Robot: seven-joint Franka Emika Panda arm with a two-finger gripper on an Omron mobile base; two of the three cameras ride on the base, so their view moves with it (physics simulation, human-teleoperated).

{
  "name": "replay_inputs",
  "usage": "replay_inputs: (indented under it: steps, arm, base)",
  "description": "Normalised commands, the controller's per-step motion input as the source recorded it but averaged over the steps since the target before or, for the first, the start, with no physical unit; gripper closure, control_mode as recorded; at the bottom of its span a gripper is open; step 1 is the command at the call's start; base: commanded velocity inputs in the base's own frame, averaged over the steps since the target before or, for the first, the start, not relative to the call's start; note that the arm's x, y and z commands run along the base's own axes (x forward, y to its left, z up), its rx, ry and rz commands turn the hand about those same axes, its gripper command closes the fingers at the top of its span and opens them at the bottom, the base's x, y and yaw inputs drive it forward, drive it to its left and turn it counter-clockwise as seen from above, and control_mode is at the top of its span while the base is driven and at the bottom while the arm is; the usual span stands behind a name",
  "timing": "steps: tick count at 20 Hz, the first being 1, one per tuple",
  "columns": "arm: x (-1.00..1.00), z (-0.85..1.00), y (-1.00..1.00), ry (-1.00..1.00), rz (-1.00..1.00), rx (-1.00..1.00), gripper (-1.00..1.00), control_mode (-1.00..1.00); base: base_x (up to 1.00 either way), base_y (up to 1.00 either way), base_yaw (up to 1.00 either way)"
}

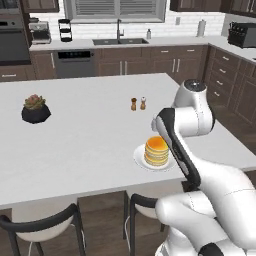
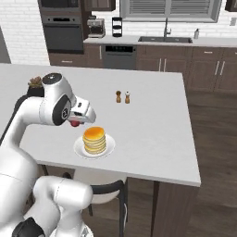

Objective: Take the strawberry from the fridge and place it on top of the pancake, located on the dining counter.

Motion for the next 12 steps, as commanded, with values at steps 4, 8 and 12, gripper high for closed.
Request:
replay_inputs:
  steps: [4,8,12]
  arm:
    - [0.93,-0.4,-0.05,0.18,0.0,0.02,1.0,-1.0]
    - [0.4,-0.61,0.0,0.0,0.0,0.0,1.0,-1.0]
    - [0.35,-0.75,0.0,0.0,0.0,0.0,1.0,-1.0]
  base:
    - [0.0,0.0,0.0]
    - [0.0,0.0,0.0]
    - [0.0,0.0,0.0]
